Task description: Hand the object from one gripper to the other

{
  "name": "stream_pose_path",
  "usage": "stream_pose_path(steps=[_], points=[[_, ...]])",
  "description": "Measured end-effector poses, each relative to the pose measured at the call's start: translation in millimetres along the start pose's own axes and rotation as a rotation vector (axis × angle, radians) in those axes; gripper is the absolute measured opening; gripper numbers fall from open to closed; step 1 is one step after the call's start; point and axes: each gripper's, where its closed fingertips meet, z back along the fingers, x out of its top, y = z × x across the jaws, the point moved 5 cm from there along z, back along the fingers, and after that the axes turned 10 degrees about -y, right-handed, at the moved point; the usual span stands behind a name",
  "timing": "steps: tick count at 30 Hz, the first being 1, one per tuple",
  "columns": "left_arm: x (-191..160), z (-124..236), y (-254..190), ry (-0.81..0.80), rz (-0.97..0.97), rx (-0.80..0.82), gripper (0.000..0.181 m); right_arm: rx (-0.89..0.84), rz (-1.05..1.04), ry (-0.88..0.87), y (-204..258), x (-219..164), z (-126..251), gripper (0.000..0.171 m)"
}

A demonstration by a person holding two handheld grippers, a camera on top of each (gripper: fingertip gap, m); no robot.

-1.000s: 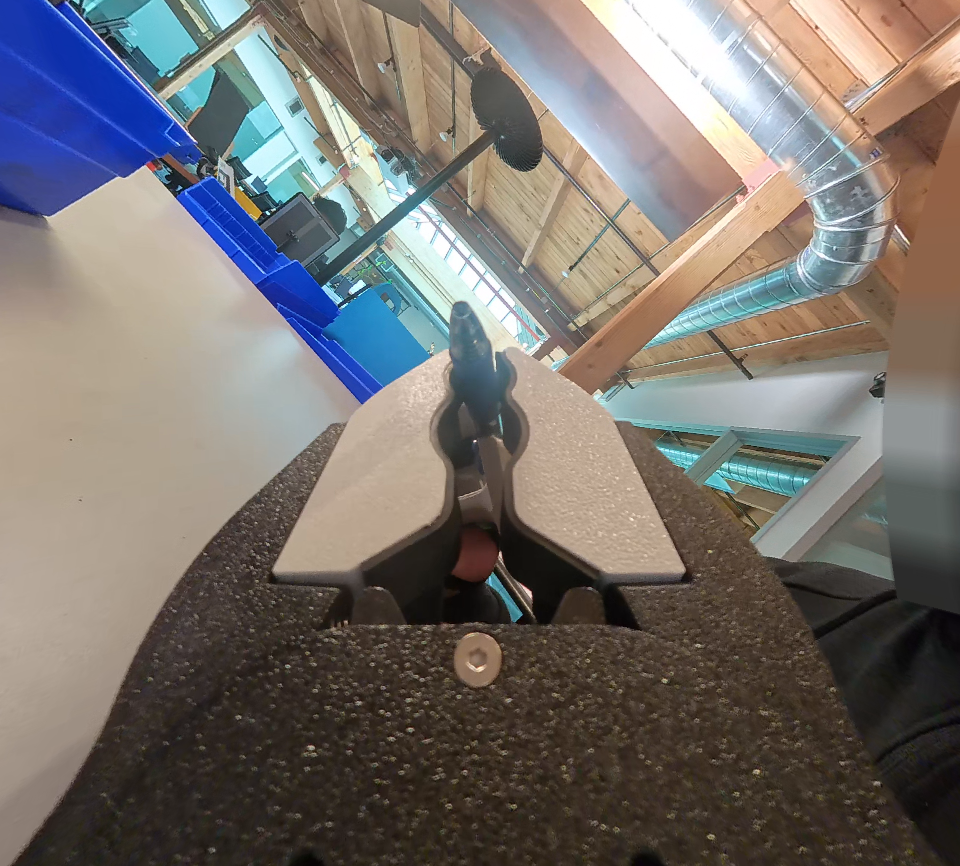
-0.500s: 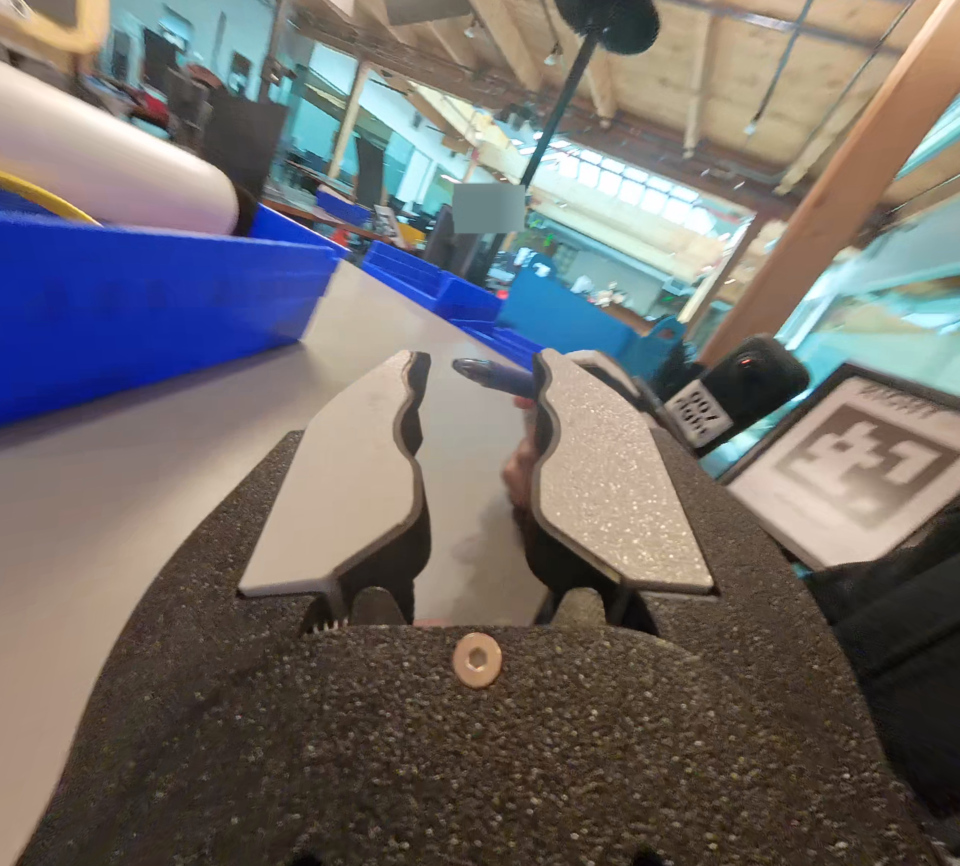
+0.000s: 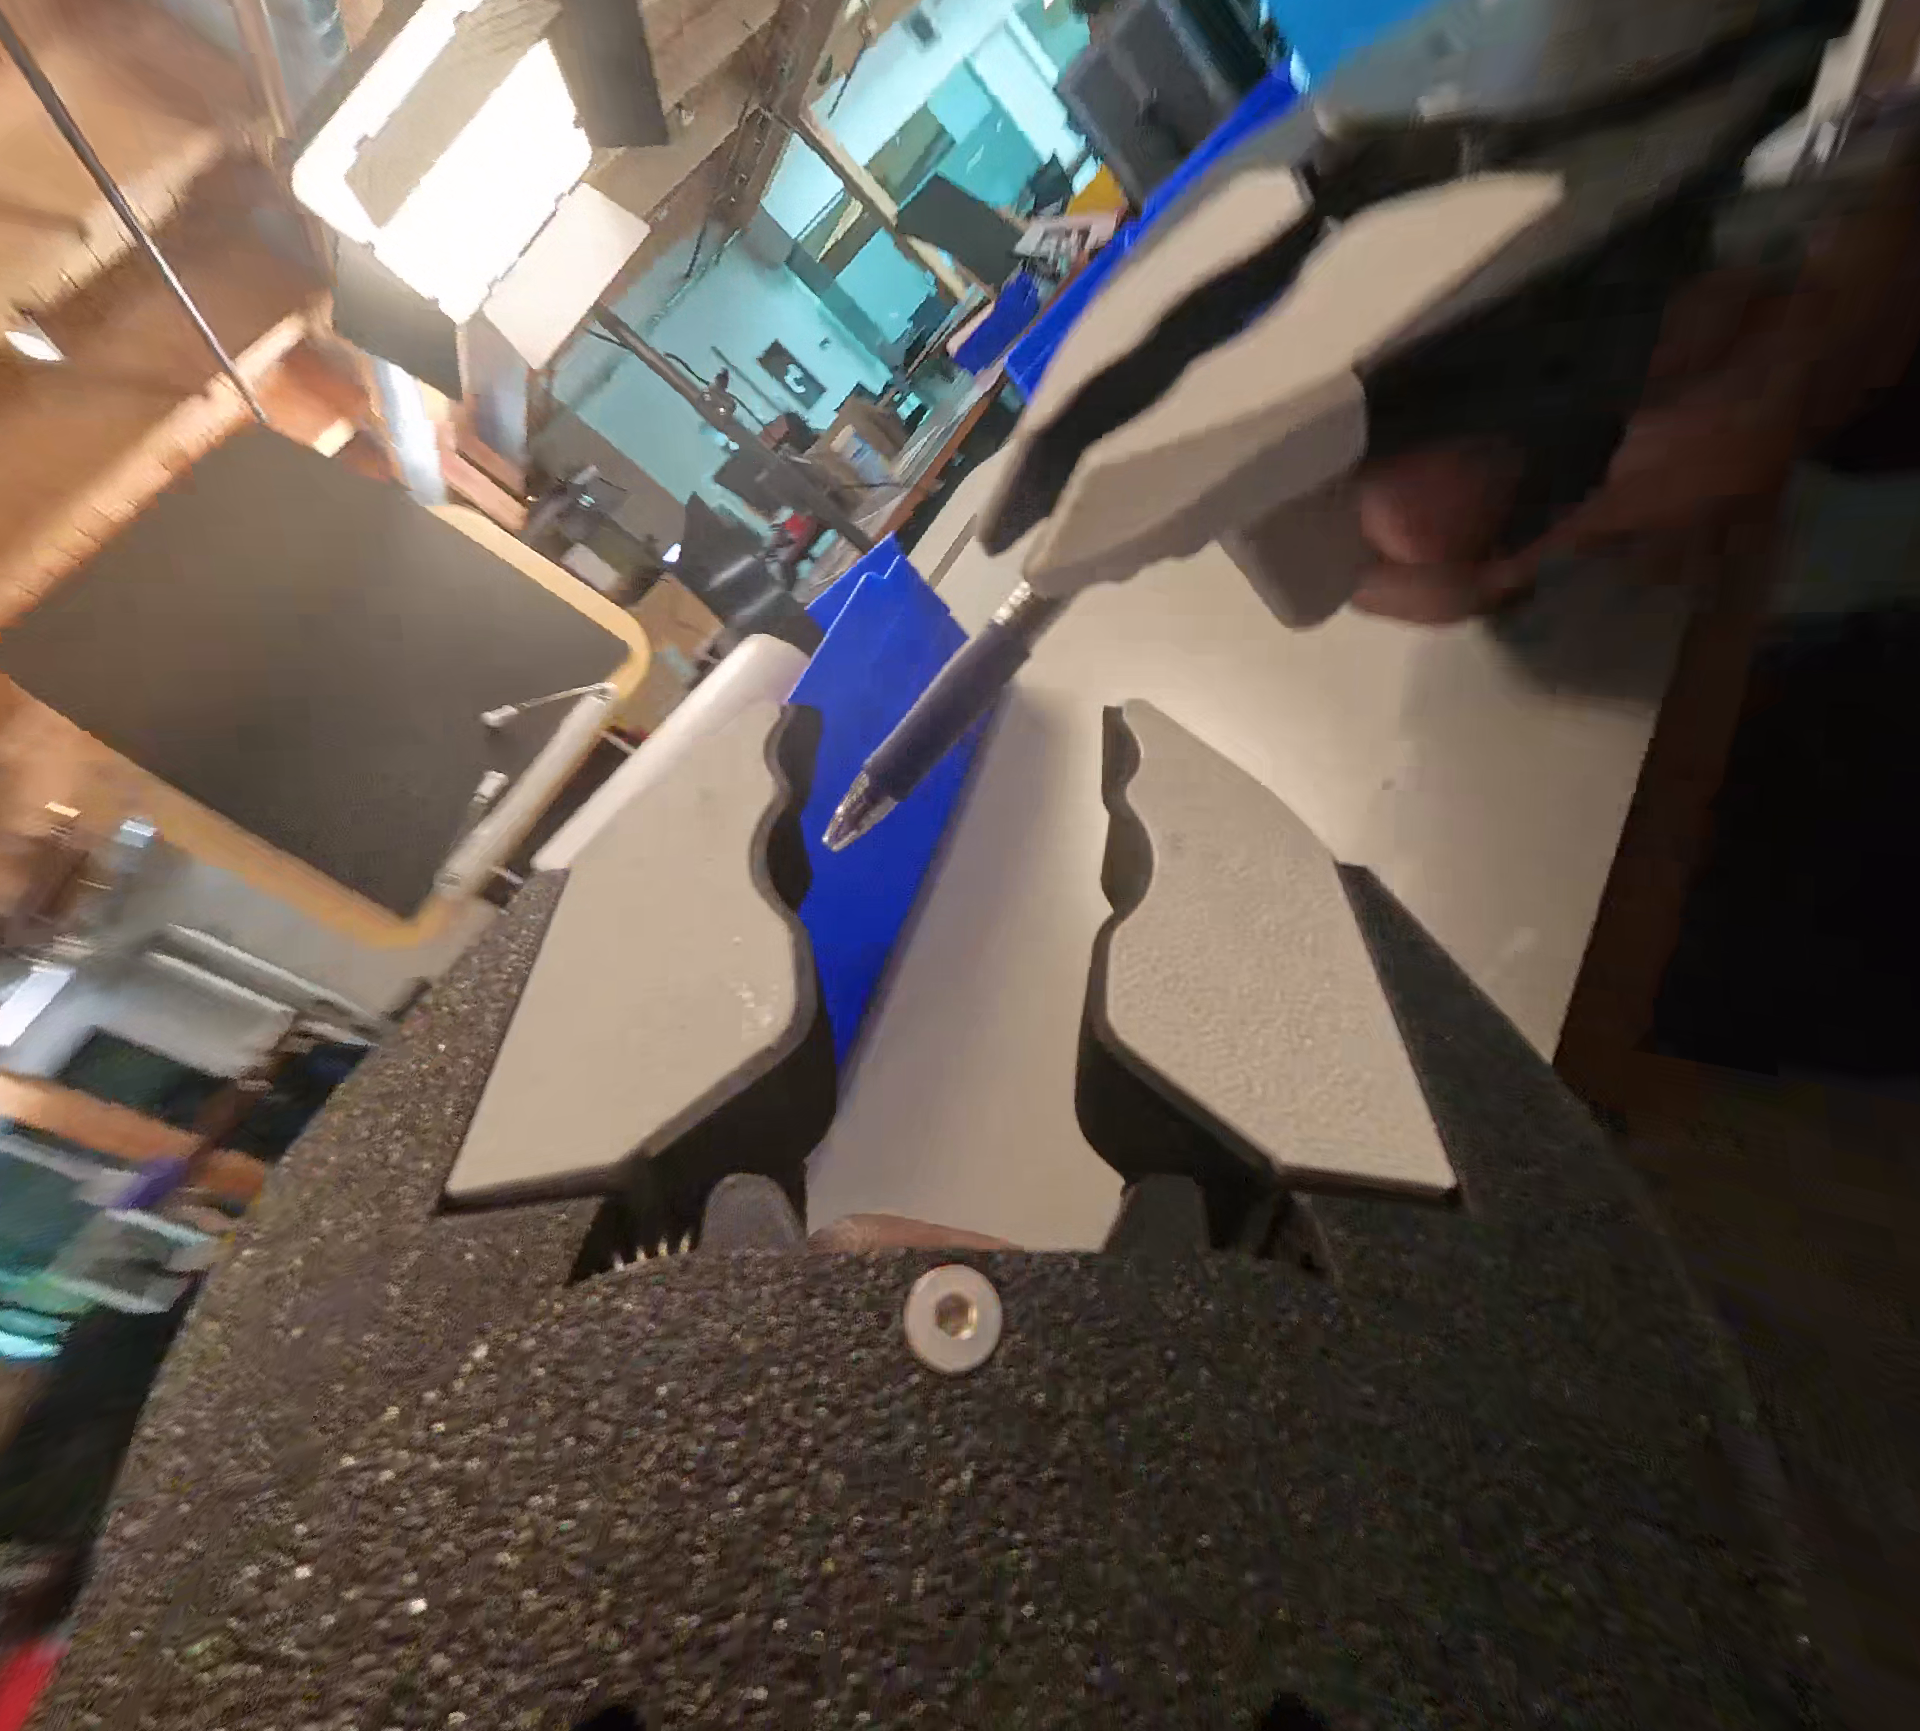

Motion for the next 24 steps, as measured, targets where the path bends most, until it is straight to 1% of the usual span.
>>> stream_pose_path(steps=[2, 4, 6, 8, 10, 11, 13, 16, 17, 20, 22, 24], points=[[-2, -4, -5, 0.034, -0.139, 0.023, 0.056, 0.037, -0.01, -0.004, 4, 0, -1, 0.013], [-2, -8, -11, 0.045, -0.224, 0.027, 0.052, 0.09, -0.019, -0.012, 10, 2, -1, 0.013], [-4, -11, -20, 0.055, -0.288, 0.008, 0.038, 0.123, -0.013, -0.014, 14, 2, -1, 0.013], [-8, -14, -25, 0.072, -0.308, 0.018, 0.027, 0.139, -0.004, -0.015, 17, 2, -2, 0.013], [-13, -18, -29, 0.097, -0.222, 0.004, 0.015, 0.116, 0.002, -0.02, 15, 3, -2, 0.013], [-14, -20, -30, 0.103, -0.149, 0.002, 0.015, 0.086, 0.004, -0.032, 13, 3, -1, 0.017], [-15, -22, -23, 0.105, 0.021, 0.066, 0.013, 0.026, -0.001, -0.071, 6, 6, 1, 0.025], [-12, -20, -4, 0.046, 0.359, 0.143, 0.013, -0.038, -0.006, -0.113, -2, 12, 5, 0.038], [-10, -18, 4, 0.01, 0.475, 0.17, 0.013, -0.056, -0.005, -0.121, -4, 13, 6, 0.038], [-9, -10, 22, -0.175, 0.969, 0.2, 0.013, -0.066, -0.006, -0.107, -6, 10, 5, 0.037], [-11, -7, 28, -0.35, 1.296, 0.182, 0.013, -0.061, 0.032, -0.082, -3, 8, 2, 0.037], [-12, -5, 30, -0.534, 1.54, 0.167, 0.013, -0.041, 0.083, -0.052, 4, 5, -1, 0.037]])
